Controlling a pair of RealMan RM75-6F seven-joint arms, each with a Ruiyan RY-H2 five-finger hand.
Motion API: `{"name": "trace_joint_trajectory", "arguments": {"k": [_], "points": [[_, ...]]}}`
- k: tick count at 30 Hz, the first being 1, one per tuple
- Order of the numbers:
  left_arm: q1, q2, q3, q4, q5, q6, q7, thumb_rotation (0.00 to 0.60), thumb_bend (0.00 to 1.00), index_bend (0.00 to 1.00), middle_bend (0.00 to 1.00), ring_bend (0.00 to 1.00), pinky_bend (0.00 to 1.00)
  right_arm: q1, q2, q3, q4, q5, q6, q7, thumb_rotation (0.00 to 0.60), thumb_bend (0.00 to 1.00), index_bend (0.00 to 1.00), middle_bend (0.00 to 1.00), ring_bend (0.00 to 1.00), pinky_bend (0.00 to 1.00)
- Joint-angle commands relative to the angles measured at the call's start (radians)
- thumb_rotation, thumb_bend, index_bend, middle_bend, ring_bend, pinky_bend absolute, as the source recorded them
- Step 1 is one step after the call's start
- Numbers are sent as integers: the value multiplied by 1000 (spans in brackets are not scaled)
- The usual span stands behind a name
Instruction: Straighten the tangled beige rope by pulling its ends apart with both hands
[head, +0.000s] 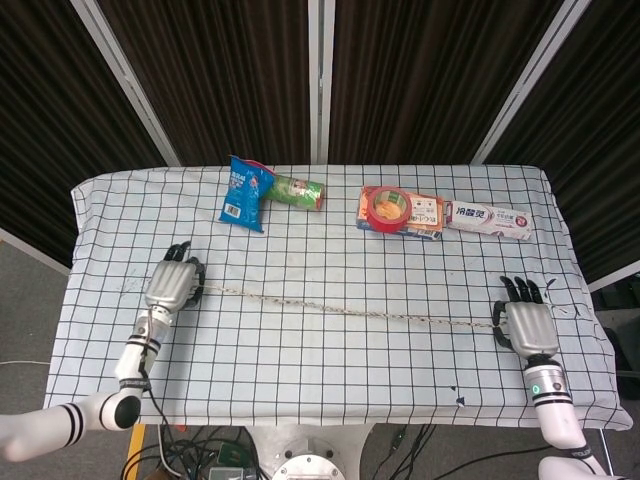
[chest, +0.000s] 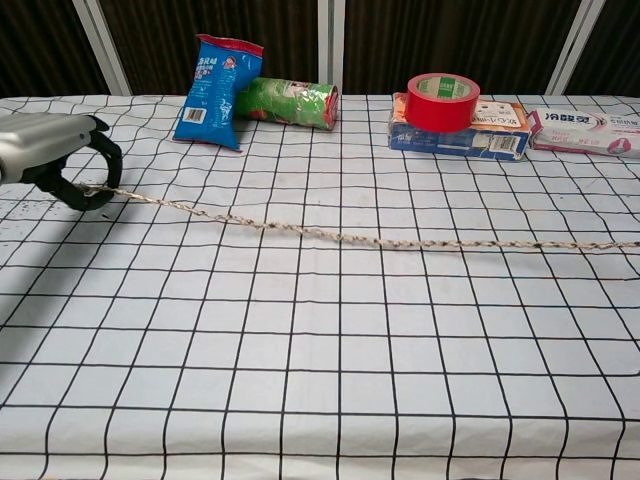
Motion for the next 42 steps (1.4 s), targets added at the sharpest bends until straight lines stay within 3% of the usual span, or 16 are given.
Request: {"name": "trace_joint_trajectory", "arguments": {"k": [1,42], "points": [[4,4,0,3,4,-3,-8,600,402,577,360,40,87,-1,0,1,4,6,-5,2,600,378,660,81,0,0],[24,-35,8,67,20,-33,-36,600,405,578,363,39,86,20,-32,14,42,42,-55,-4,600,390,659,85,0,0]]}}
